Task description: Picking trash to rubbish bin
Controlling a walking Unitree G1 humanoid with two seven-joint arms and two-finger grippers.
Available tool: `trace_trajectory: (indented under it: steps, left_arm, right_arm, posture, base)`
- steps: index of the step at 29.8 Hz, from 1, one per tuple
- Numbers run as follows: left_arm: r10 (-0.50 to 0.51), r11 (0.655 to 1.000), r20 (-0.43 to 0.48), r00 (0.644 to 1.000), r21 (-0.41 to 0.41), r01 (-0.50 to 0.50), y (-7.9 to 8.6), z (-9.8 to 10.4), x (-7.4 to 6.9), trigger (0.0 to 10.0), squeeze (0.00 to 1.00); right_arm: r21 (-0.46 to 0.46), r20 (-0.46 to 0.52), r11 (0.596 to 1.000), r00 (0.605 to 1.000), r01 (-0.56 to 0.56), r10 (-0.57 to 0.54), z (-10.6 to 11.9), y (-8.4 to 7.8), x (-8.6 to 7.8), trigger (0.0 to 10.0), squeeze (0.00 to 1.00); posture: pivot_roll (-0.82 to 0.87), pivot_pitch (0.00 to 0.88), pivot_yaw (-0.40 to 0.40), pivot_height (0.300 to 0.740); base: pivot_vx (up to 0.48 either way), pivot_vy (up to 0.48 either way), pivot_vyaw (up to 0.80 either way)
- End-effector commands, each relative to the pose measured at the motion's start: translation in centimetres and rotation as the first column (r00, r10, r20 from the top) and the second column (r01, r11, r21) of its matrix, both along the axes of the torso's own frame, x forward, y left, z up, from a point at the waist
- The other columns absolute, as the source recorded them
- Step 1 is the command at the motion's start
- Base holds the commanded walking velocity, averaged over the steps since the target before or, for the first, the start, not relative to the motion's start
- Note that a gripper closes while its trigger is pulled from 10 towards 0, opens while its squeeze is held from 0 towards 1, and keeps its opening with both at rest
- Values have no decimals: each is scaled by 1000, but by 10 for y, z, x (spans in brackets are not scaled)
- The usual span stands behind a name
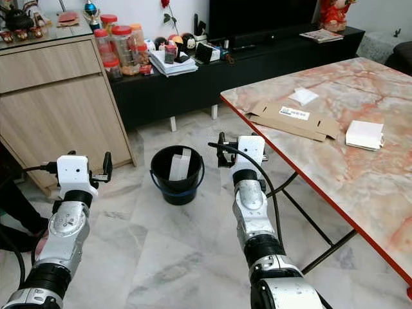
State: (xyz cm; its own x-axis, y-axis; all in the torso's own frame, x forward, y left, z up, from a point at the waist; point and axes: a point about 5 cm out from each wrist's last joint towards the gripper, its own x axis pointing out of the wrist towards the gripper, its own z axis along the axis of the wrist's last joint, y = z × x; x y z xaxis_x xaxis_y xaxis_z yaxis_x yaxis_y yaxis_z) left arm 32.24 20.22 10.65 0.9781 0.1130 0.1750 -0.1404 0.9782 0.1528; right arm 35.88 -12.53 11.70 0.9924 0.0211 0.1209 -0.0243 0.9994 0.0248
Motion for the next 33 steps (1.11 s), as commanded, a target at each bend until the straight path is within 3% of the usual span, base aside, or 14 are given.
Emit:
trace_trajectory:
  steps: [1,11,17,33]
  left_arm:
    - [2,1000,14,1000,-1,-2,-1,4,3,10000,0]
    - [-16,1000,26,1000,9,15,-5,6,4,10000,0]
    - [6,1000,-14,1000,-12,-7,-3,-9,2,10000,0]
    - [-8,1000,-28,1000,10,8,-4,-10,5,10000,0]
  right_arm:
    - [0,12,1000,1000,-21,21,3,5,2,10000,0]
    - [-1,12,1000,1000,-24,24,3,6,2,10000,0]
    - [-5,-8,999,999,-36,36,-6,10,-3,10000,0]
    - [1,-29,999,998,-49,49,-11,16,-5,10000,0]
  posture:
    - [-43,14,0,740]
    - [-44,11,1,740]
    - [-47,3,4,740]
    - [-41,0,14,740]
  base:
    - [0,0,0]
    - [0,0,0]
    - [0,0,0]
    - [0,0,0]
